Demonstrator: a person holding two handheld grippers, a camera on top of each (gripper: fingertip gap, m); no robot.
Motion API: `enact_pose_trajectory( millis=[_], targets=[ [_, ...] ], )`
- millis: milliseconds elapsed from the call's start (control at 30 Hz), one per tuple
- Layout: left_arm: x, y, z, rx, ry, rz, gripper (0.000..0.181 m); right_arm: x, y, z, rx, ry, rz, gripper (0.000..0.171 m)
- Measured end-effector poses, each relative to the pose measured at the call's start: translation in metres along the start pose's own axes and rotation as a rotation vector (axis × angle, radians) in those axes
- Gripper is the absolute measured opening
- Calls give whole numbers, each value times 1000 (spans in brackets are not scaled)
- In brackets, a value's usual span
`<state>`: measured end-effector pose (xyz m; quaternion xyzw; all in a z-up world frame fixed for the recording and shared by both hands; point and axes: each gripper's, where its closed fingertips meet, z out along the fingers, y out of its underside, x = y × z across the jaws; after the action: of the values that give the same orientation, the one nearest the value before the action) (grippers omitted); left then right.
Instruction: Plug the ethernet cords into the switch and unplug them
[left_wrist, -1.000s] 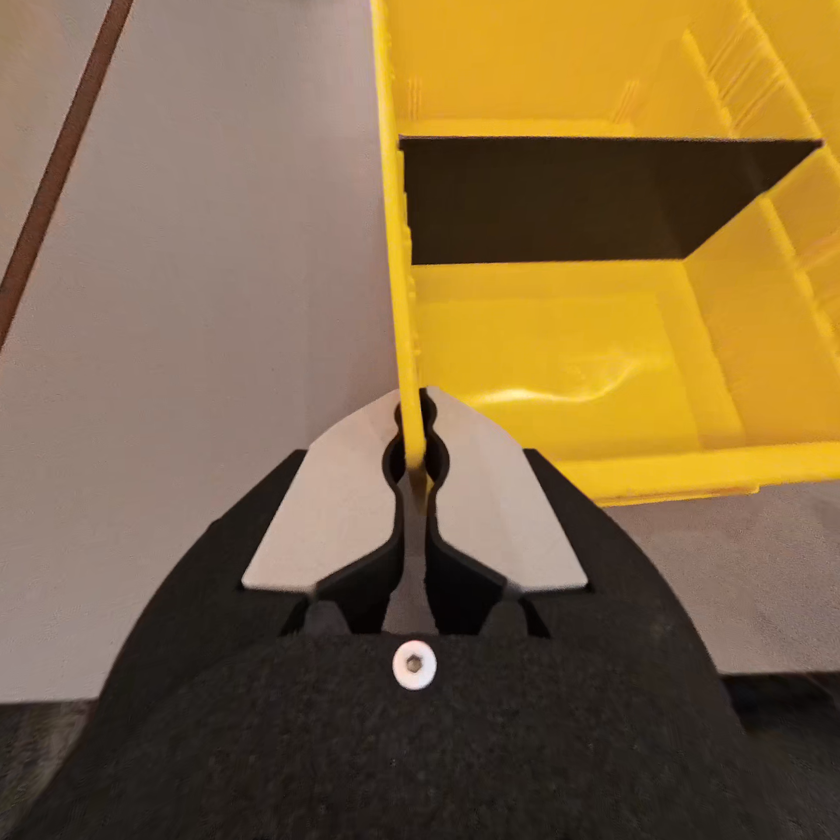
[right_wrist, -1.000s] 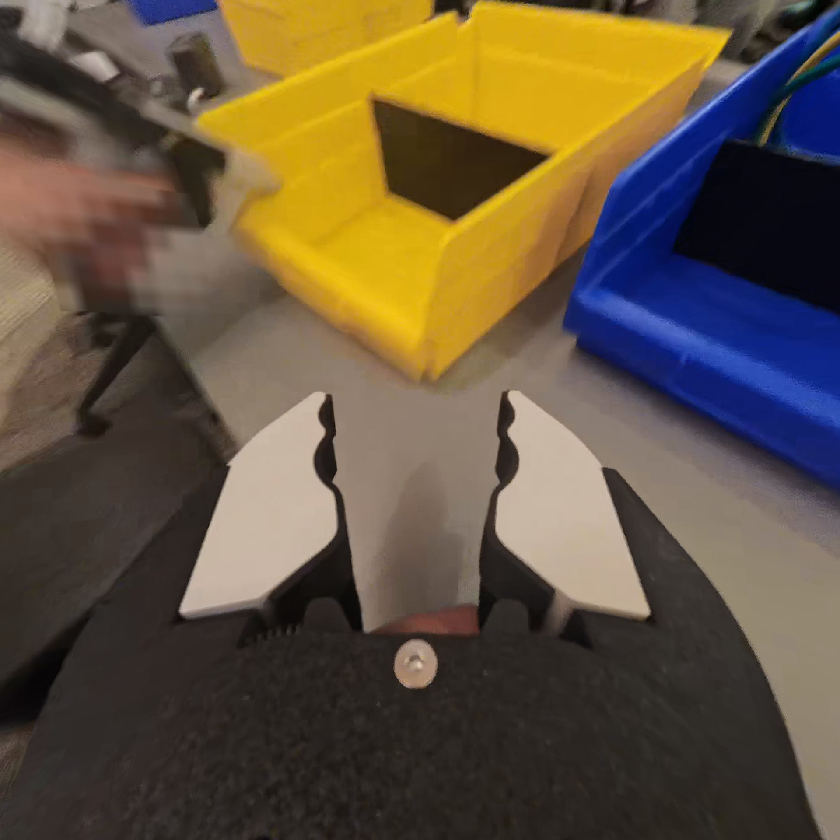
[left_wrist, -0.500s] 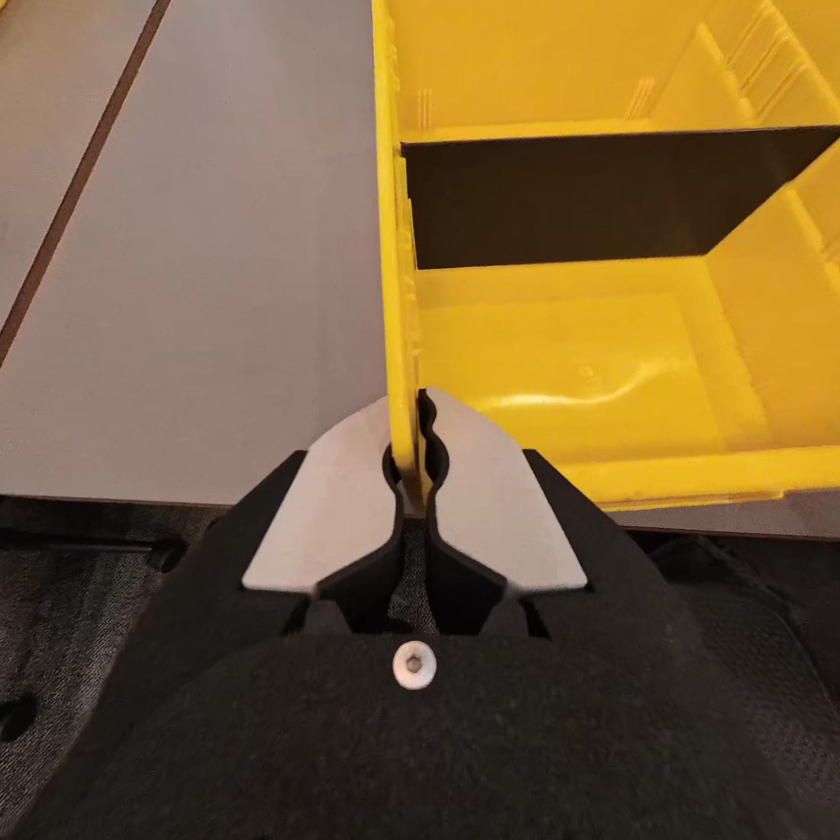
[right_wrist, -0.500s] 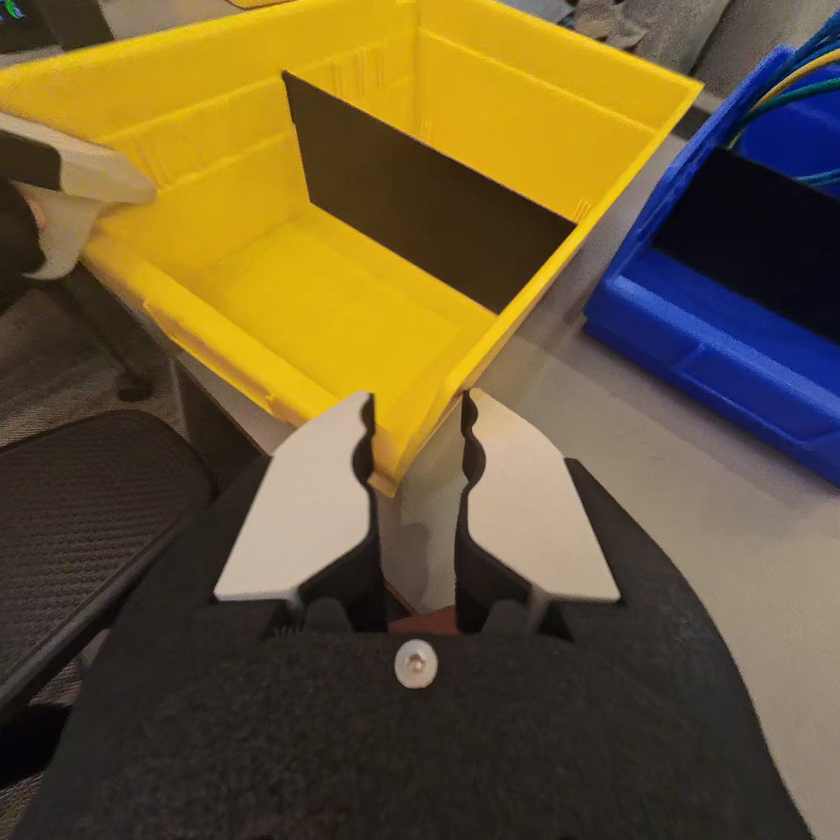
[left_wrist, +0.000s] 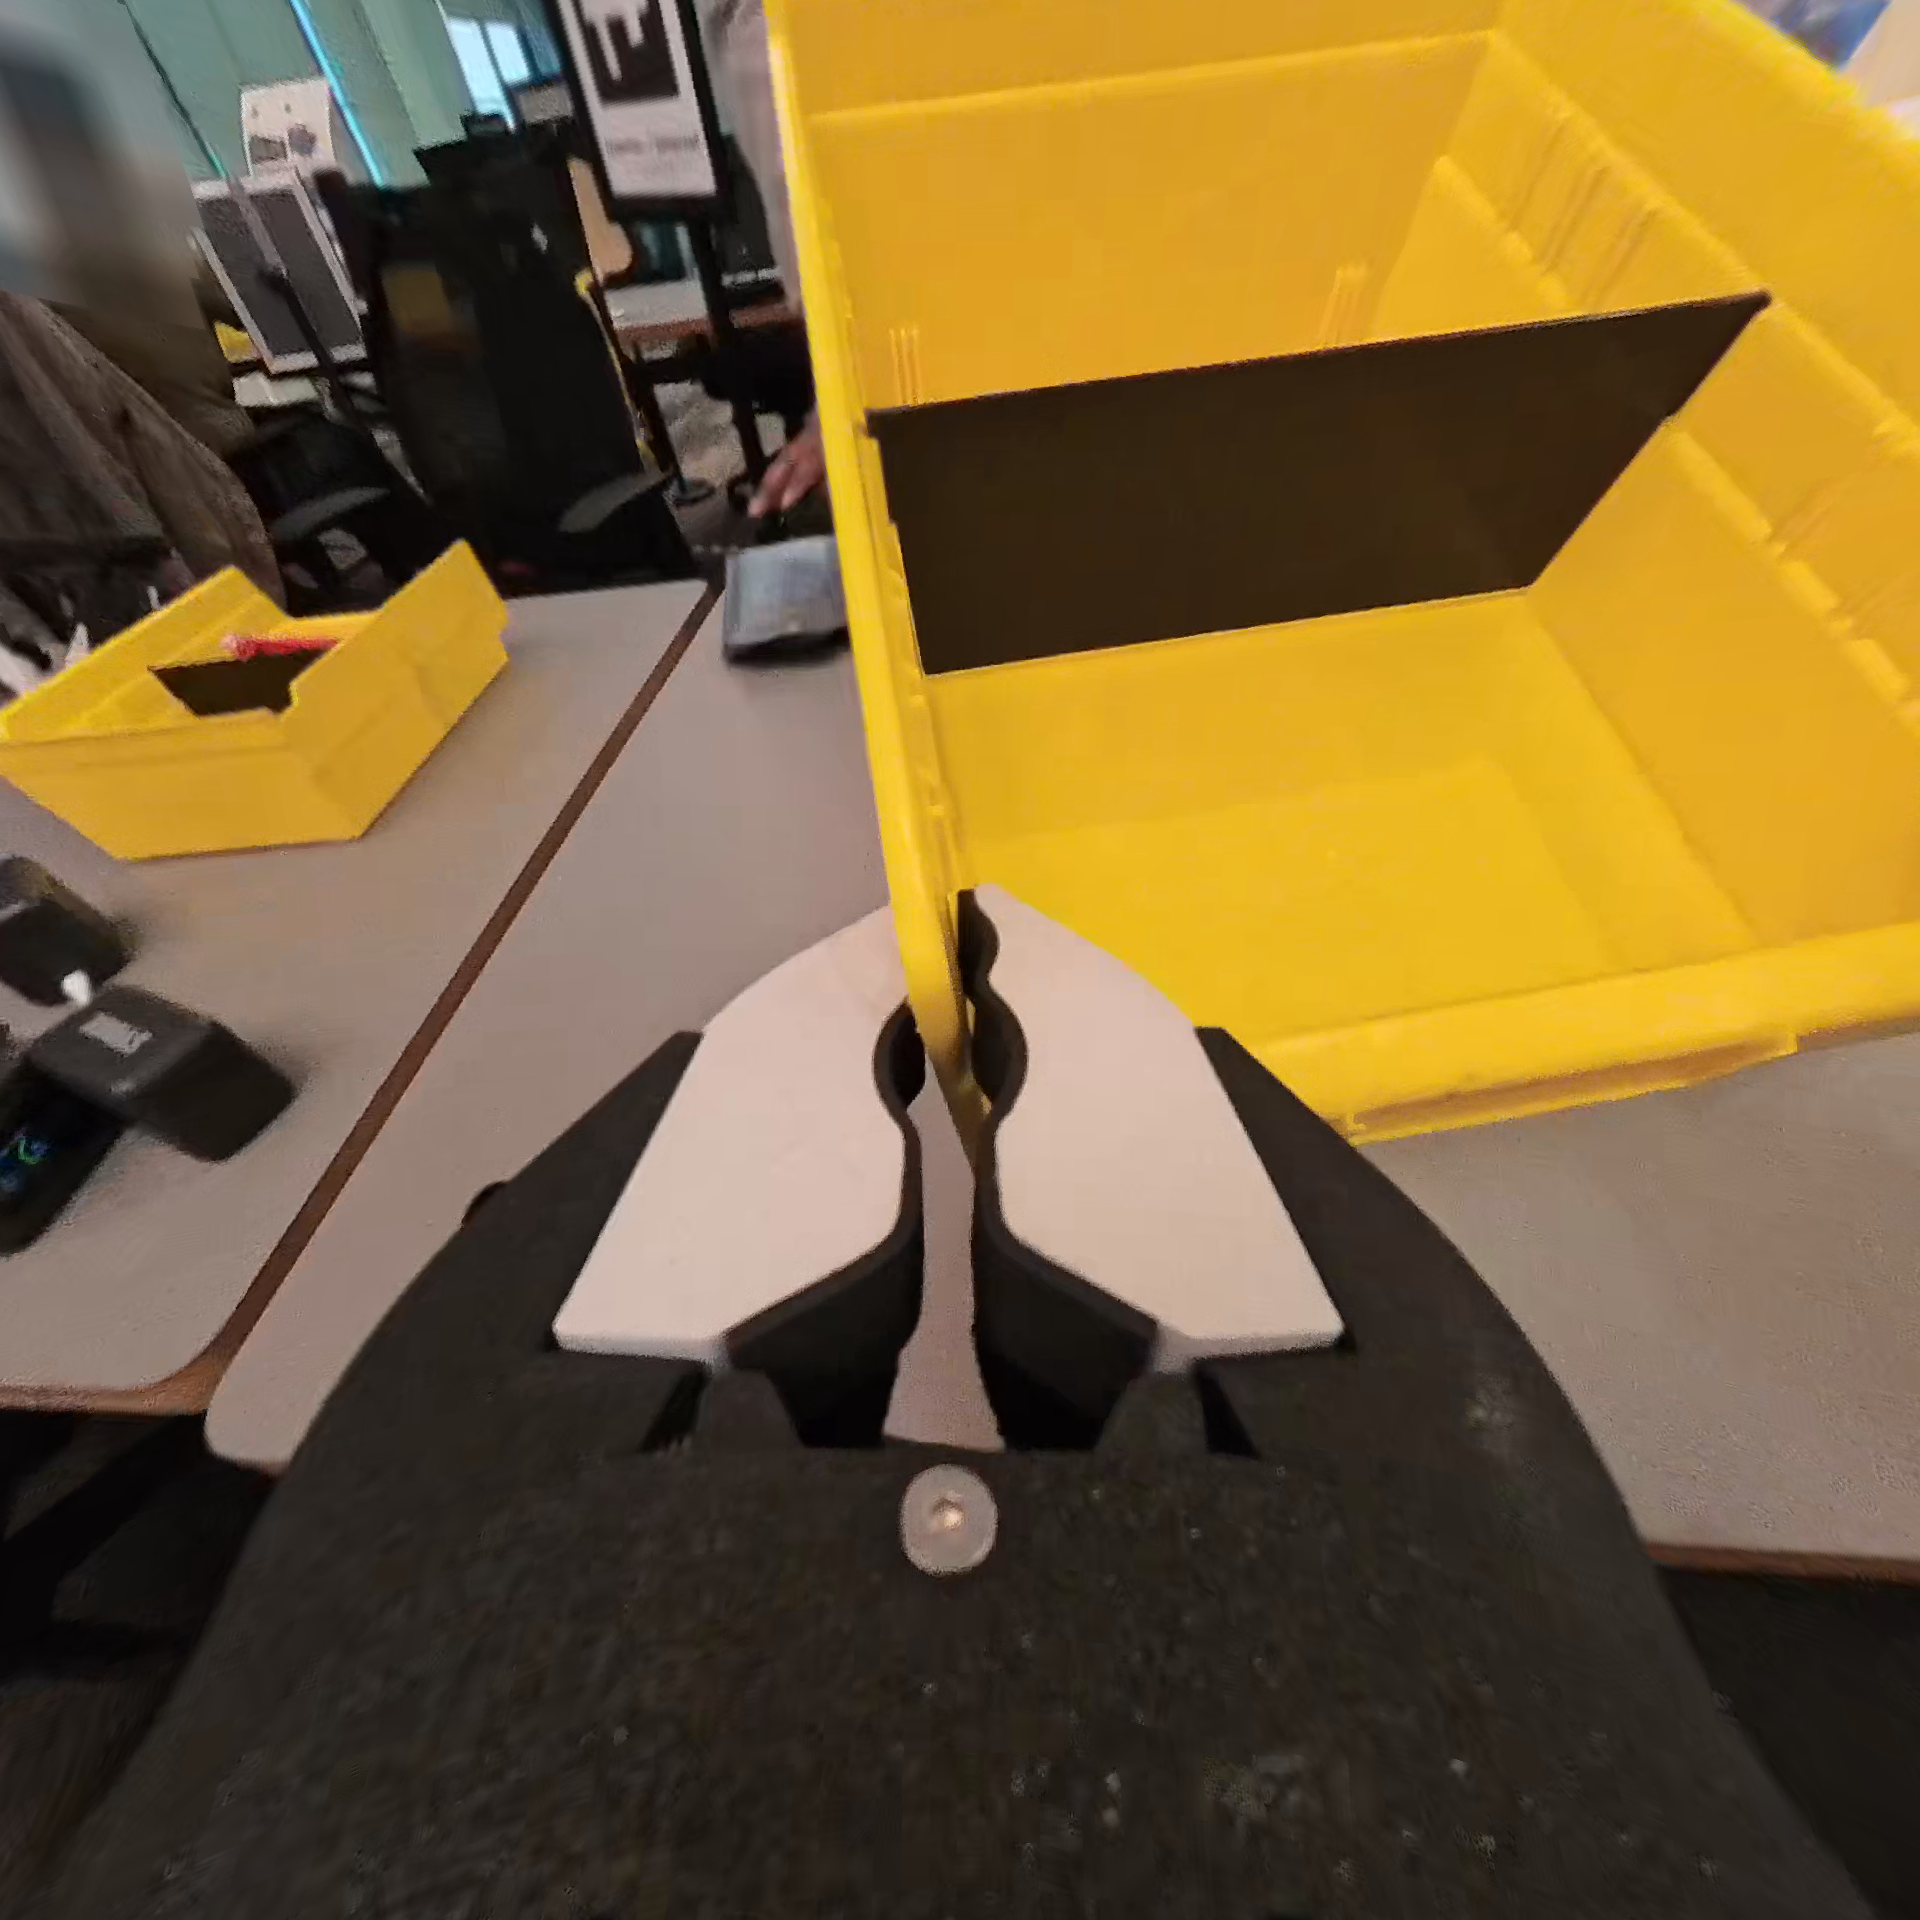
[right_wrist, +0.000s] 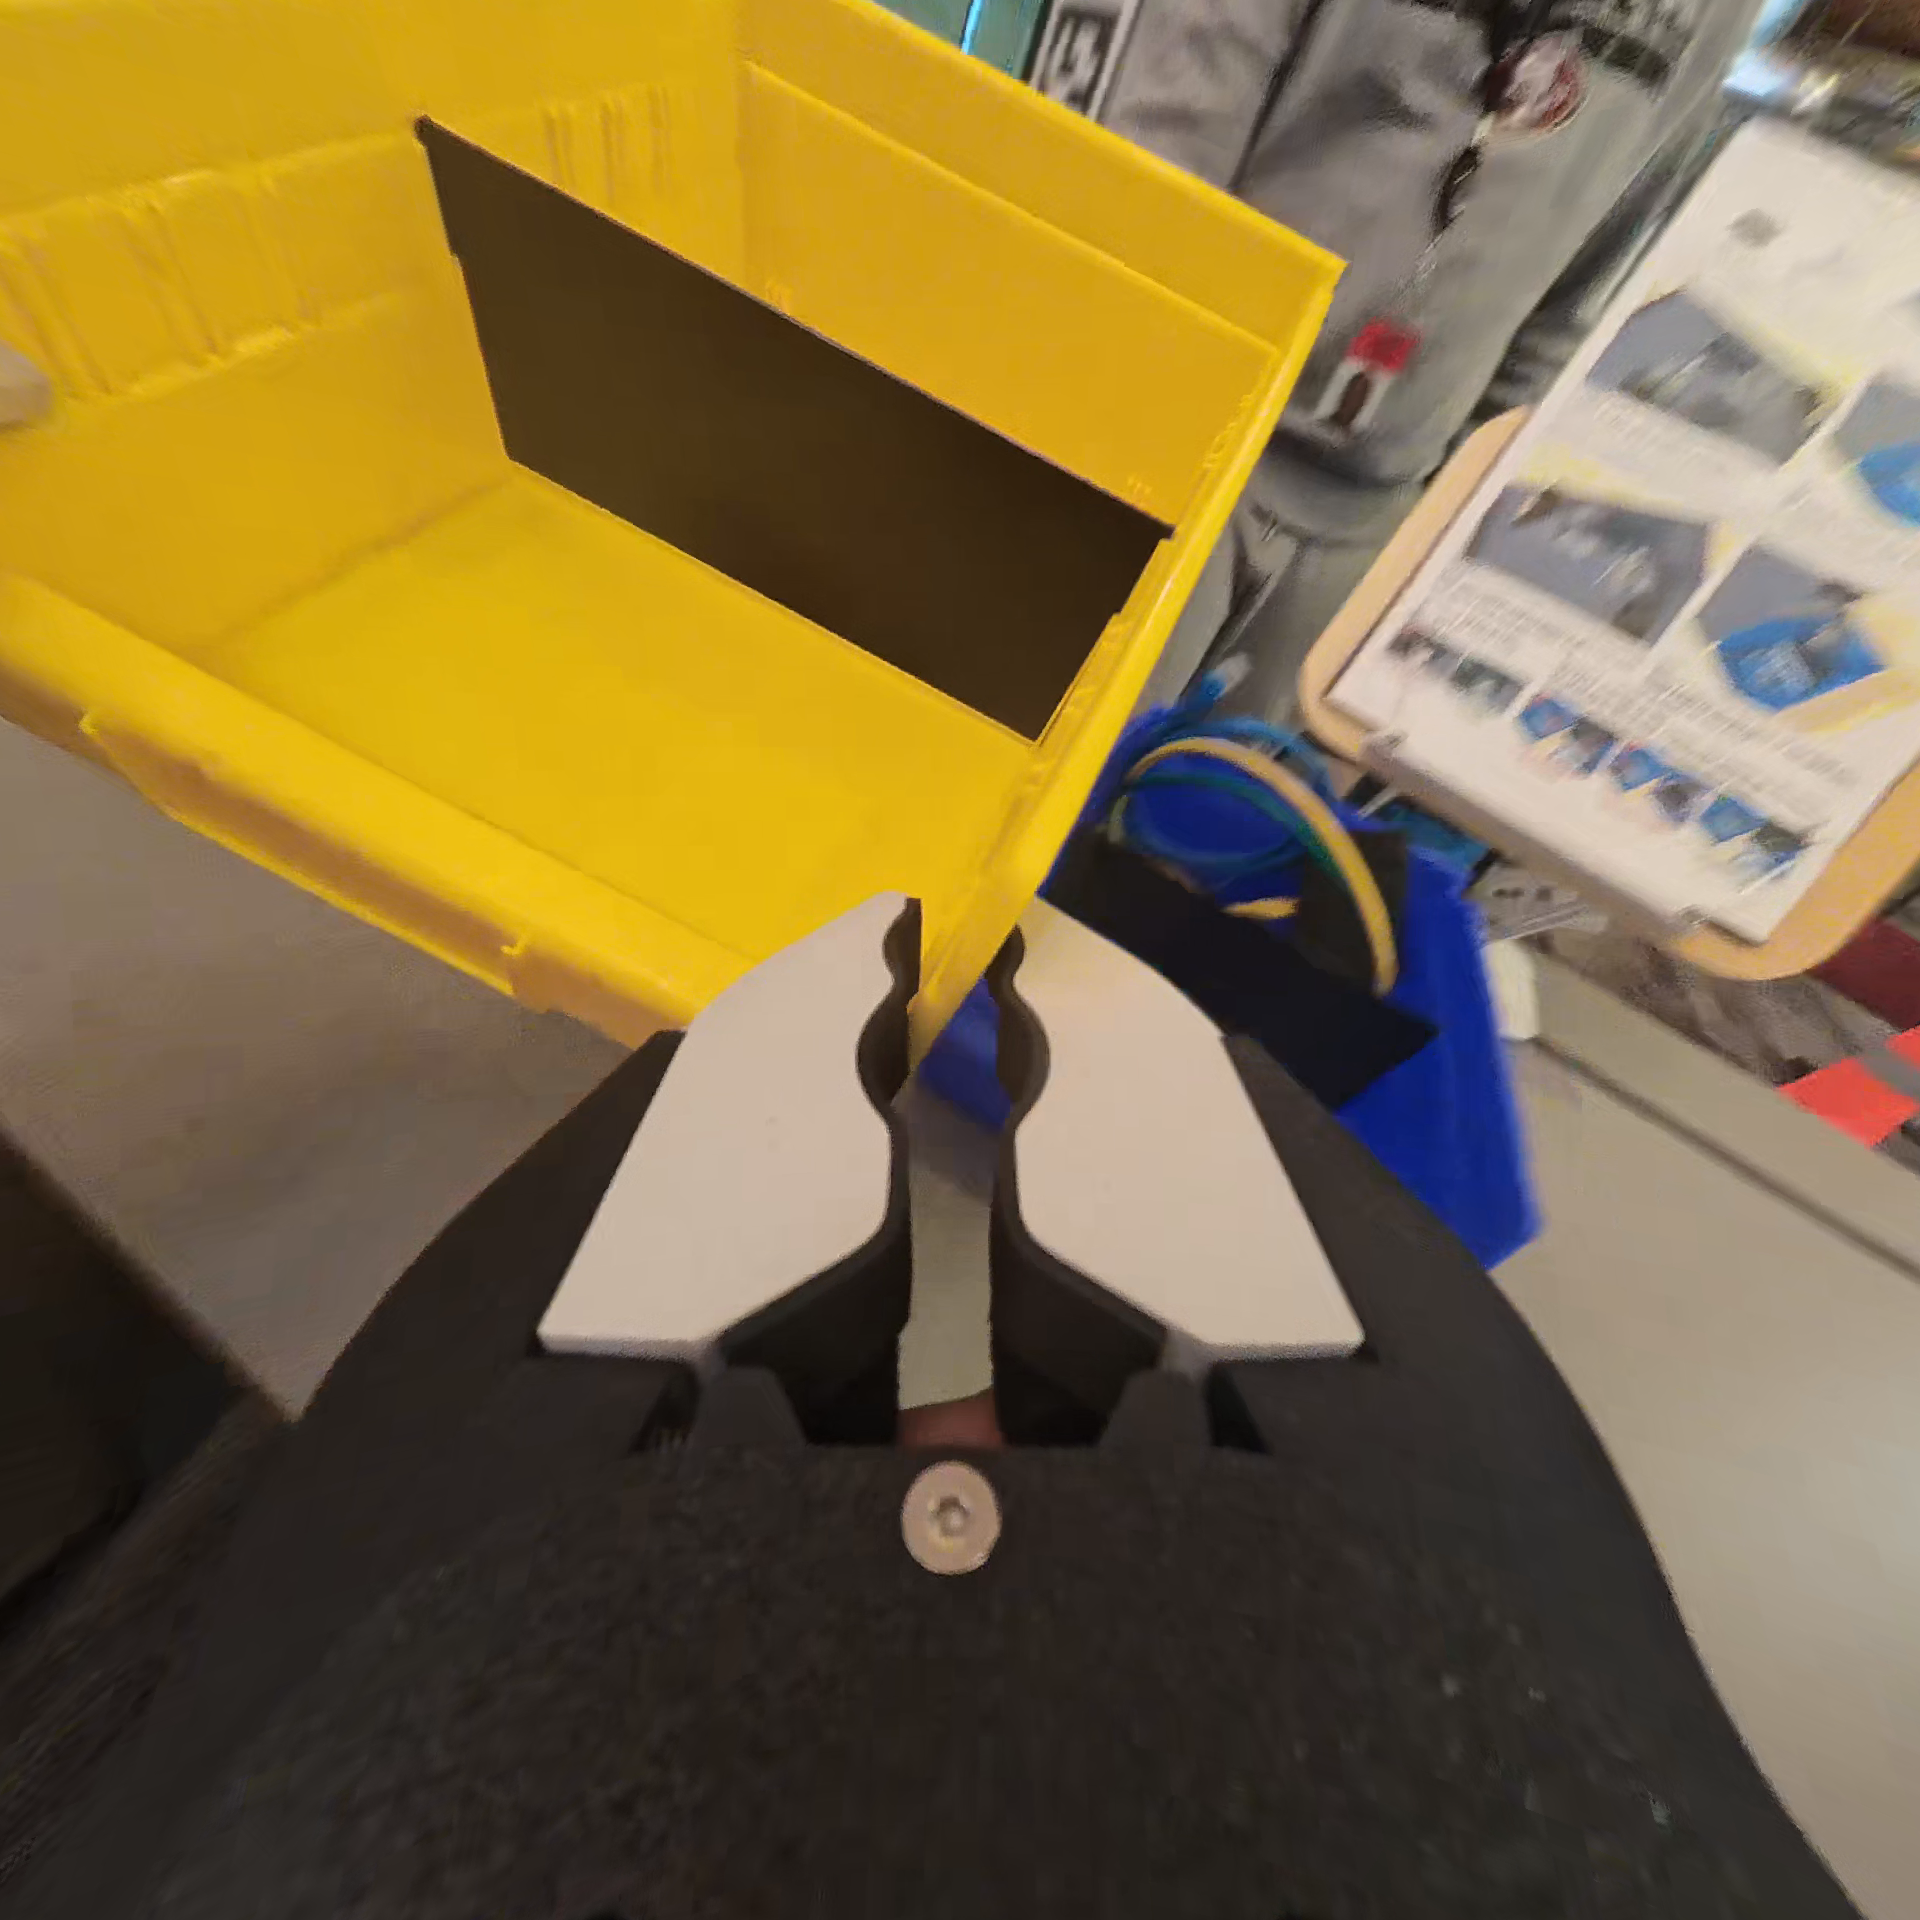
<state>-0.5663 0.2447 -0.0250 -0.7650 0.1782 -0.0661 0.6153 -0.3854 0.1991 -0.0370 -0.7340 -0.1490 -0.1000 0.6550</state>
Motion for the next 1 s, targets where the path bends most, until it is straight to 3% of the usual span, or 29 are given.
enact_pose_trajectory(
  millis=[100, 200, 500, 633, 733, 833, 933, 1000],
  targets=[
    [46, -45, 10, 77, 50, 55, 3, 60, -20, -12, 53, 84, 8, 10],
    [116, -72, 34, 102, 151, 108, 4, 132, -9, -32, 45, 195, 51, 9],
    [397, -108, 104, 36, 320, 448, 7, 368, 140, -90, -141, 449, 340, 6],
    [509, -70, 120, -34, 447, 433, 8, 443, 217, -135, -253, 488, 413, 5],
    [565, -25, 129, -143, 523, 407, 8, 467, 275, -162, -399, 505, 374, 5],
    [593, 10, 128, -250, 589, 349, 12, 474, 318, -177, -527, 498, 374, 8],
    [618, 31, 105, -388, 810, 26, 27, 494, 330, -187, -539, 587, 421, 10],
    [627, 37, 96, -410, 889, -30, 27, 502, 341, -188, -552, 620, 510, 13]
  ],
)
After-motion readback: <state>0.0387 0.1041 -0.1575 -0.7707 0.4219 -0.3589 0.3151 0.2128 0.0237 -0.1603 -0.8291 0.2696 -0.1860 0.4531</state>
